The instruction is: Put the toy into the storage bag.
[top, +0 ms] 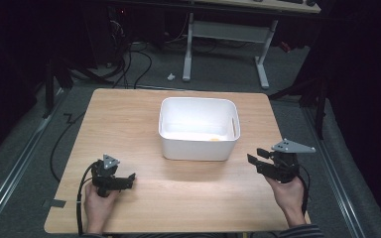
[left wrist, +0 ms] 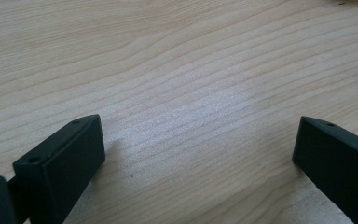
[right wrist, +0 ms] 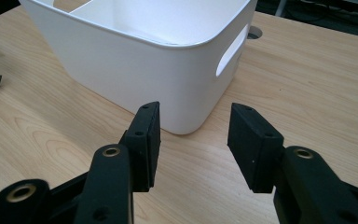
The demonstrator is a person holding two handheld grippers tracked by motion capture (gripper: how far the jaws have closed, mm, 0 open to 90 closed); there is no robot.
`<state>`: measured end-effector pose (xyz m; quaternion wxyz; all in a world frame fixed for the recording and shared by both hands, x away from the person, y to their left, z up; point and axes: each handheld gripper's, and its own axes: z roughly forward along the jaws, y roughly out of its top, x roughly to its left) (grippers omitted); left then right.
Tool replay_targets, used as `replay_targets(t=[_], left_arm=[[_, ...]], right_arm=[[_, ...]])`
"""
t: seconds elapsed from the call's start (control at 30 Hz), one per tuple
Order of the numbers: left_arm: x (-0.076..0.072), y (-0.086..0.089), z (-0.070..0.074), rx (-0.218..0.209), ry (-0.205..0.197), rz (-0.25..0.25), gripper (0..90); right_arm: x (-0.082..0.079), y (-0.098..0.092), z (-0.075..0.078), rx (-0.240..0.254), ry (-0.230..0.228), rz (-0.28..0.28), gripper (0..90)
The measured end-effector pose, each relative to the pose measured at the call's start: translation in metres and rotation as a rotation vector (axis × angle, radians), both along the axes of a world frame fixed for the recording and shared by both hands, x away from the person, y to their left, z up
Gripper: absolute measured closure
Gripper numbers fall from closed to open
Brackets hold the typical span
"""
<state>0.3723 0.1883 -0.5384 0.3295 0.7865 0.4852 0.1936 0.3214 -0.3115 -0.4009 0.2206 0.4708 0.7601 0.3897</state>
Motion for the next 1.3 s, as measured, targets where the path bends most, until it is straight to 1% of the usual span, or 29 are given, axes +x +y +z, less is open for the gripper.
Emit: replay_targets(t=[0.07, 0.13, 0.23, 0.27, 0.37, 0.47, 0.57, 0.6, 0.67, 0.7, 0.83, 0.93, 1.0, 1.03, 1.07, 1.1, 1.2, 1.23, 1.3], left_arm=[[0.0, 0.0, 0.0, 0.0, 0.0, 0.0, 2.3], [0.0, 0.0, 0.0, 0.0, 0.0, -0.001, 2.4], [0.0, 0.0, 0.0, 0.0, 0.0, -0.001, 2.4], [0.0, 0.0, 0.0, 0.0, 0.0, -0.001, 2.4], [0.0, 0.0, 0.0, 0.0, 0.0, 0.0, 2.4], [0.0, 0.0, 0.0, 0.0, 0.0, -0.001, 2.4], [0.0, 0.0, 0.0, 0.0, 0.0, 0.0, 2.4], [0.0, 0.0, 0.0, 0.0, 0.0, 0.0, 2.4], [0.0, 0.0, 0.0, 0.0, 0.0, -0.001, 2.4], [0.0, 0.0, 0.0, 0.0, 0.0, 0.0, 2.4], [0.0, 0.0, 0.0, 0.0, 0.0, 0.0, 2.4], [0.0, 0.0, 0.0, 0.0, -0.001, 0.0, 2.5], [0.0, 0.0, 0.0, 0.0, -0.001, 0.0, 2.5], [0.0, 0.0, 0.0, 0.0, -0.001, 0.0, 2.5], [0.0, 0.0, 0.0, 0.0, -0.001, 0.0, 2.5], [0.0, 0.0, 0.0, 0.0, -0.001, 0.0, 2.5], [0.0, 0.0, 0.0, 0.0, -0.001, 0.0, 2.5], [0.0, 0.0, 0.0, 0.0, -0.001, 0.0, 2.5], [0.0, 0.0, 0.0, 0.0, -0.001, 0.0, 2.6]], right_arm=[[0.001, 0.0, -0.001, 0.0, -0.001, 0.004, 54.3], [0.004, 0.002, -0.007, 0.013, 0.017, 0.0, 53.4], [0.005, 0.003, -0.011, 0.012, 0.023, 0.004, 53.3], [0.007, 0.005, -0.015, 0.008, 0.036, 0.005, 53.0], [0.007, 0.006, -0.018, 0.009, 0.04, 0.007, 52.9], [0.009, 0.008, -0.027, 0.009, 0.062, 0.008, 52.6], [0.008, 0.008, -0.03, 0.015, 0.063, 0.008, 52.5], [0.009, 0.009, -0.034, 0.026, 0.07, 0.005, 52.0], [0.009, 0.01, -0.035, 0.025, 0.074, 0.002, 51.9], [0.008, 0.01, -0.04, 0.037, 0.074, 0.001, 51.8], [0.01, 0.011, -0.046, 0.039, 0.082, 0.003, 51.5], [0.011, 0.012, -0.051, 0.051, 0.083, 0.001, 50.8], [0.011, 0.013, -0.052, 0.051, 0.088, -0.002, 50.6], [0.011, 0.014, -0.053, 0.047, 0.082, 0.001, 50.5], [0.011, 0.015, -0.057, 0.05, 0.084, -0.001, 50.0], [0.011, 0.015, -0.057, 0.05, 0.084, -0.001, 50.0], [0.012, 0.016, -0.063, 0.045, 0.094, -0.002, 49.2], [0.012, 0.016, -0.067, 0.055, 0.102, -0.005, 49.1], [0.013, 0.017, -0.069, 0.051, 0.107, -0.005, 48.9]])
